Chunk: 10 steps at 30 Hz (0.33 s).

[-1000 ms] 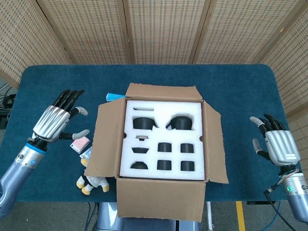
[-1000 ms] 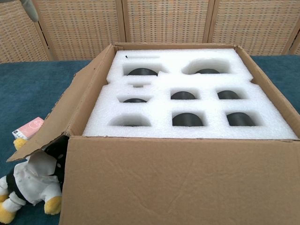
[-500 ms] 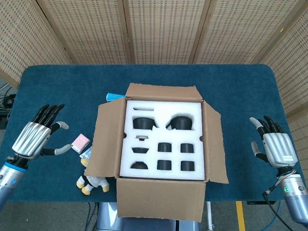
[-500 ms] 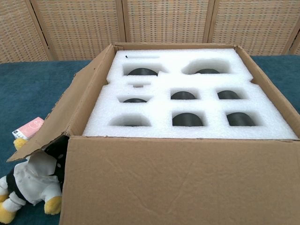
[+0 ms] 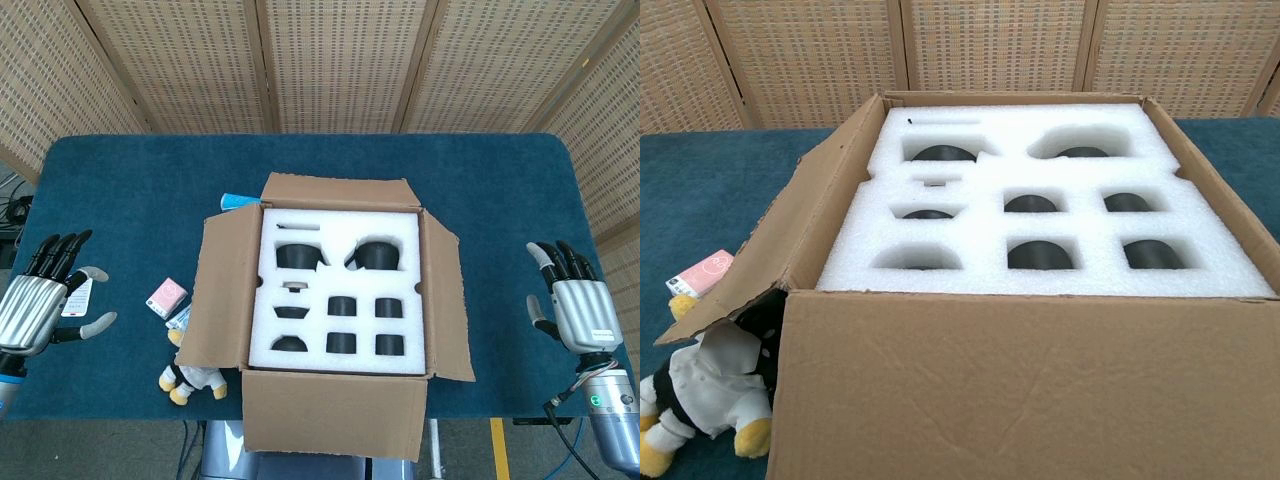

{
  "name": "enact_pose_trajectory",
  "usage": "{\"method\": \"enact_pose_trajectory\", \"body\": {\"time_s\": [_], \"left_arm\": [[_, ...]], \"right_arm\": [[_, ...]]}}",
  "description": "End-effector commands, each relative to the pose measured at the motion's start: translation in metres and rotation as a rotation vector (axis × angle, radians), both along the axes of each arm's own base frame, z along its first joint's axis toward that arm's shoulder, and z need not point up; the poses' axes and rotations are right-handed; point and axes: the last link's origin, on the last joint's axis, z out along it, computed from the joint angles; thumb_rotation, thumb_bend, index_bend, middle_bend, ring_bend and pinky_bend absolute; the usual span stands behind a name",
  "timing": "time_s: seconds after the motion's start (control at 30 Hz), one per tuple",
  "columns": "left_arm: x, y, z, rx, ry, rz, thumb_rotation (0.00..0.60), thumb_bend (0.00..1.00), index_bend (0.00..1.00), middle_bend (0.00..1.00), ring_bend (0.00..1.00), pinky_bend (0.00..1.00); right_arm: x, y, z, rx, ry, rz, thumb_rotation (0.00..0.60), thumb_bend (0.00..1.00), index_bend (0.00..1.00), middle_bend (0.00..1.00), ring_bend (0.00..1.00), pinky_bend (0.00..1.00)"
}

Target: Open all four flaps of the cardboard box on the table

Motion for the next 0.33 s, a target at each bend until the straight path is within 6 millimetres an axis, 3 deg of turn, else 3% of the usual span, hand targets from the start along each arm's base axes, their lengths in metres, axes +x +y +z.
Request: {"method": "enact_pose_trajectory", "body": {"time_s": [0.03,0.33], "left_arm": [[-0.003,-0.006,0.002,0.005,-0.006,0.016,0.001,0.15,0.39,0.00,0.00,0.00],[-0.007,-0.019,0.005,0.037,-0.015,0.039,0.001,0.15,0.39,0.00,0.00,0.00]], "right_arm": [[-0.002,0.003,0.002,-0.018,0.004,-0.011,0.600,0.52,0.09,0.12,0.01,0.12],[-0.008,0.011,0.005,-0.048,-0.001,-0.031,0.600,0.52,0.09,0.12,0.01,0.12]]}}
